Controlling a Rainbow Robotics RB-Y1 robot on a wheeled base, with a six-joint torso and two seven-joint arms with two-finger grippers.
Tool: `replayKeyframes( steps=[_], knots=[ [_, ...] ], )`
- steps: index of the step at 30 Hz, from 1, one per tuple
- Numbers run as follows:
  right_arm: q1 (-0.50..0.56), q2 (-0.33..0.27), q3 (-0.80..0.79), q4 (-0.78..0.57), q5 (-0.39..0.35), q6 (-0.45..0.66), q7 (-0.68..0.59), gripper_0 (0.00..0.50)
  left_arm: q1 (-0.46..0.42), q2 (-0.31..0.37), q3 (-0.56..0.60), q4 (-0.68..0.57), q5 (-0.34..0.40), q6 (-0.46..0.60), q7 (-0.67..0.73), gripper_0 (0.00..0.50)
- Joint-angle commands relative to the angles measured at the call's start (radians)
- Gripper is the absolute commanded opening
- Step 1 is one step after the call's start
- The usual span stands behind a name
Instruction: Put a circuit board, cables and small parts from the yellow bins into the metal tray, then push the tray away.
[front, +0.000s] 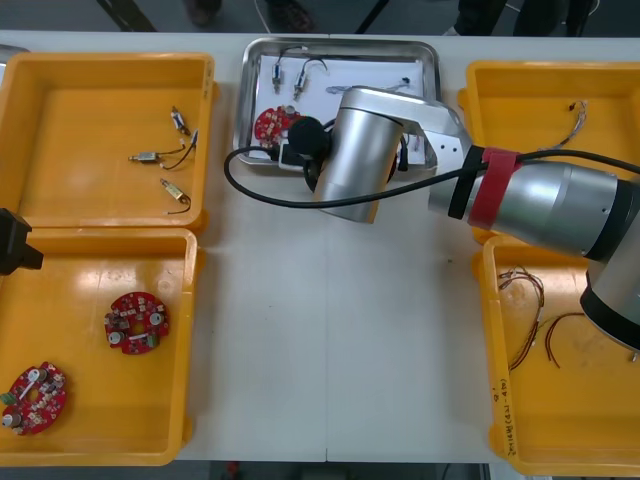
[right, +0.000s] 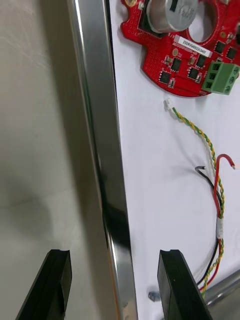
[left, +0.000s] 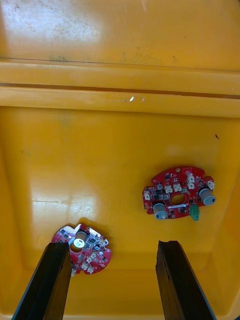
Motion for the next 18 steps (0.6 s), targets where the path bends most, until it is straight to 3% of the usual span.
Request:
replayKeyframes(
  steps=[1, 8, 15, 18],
  knots=[
    [0.015, 0.017, -0.137, -0.145, -0.007, 0.114, -0.023, 0.500, 0.017, -0.011, 0.032, -0.028, -0.009, 0.007, -0.088, 0.500],
    [0.109, 0.015, -0.279, -0.335, -0.007, 0.338, -0.025, 0.500, 0.017, -0.011, 0.032, -0.028, -0.009, 0.007, -0.088, 0.500],
    [0.171, 0.014, -0.395, -0.522, -0.005, 0.630, -0.028, 0.500, 0.017, -0.011, 0.032, -0.028, -0.009, 0.007, -0.088, 0.500],
    [0.205, 0.009, -0.447, -0.587, -0.005, 0.694, -0.028, 0.500, 0.017, -0.011, 0.032, -0.028, -0.009, 0.007, -0.088, 0.500]
  ],
)
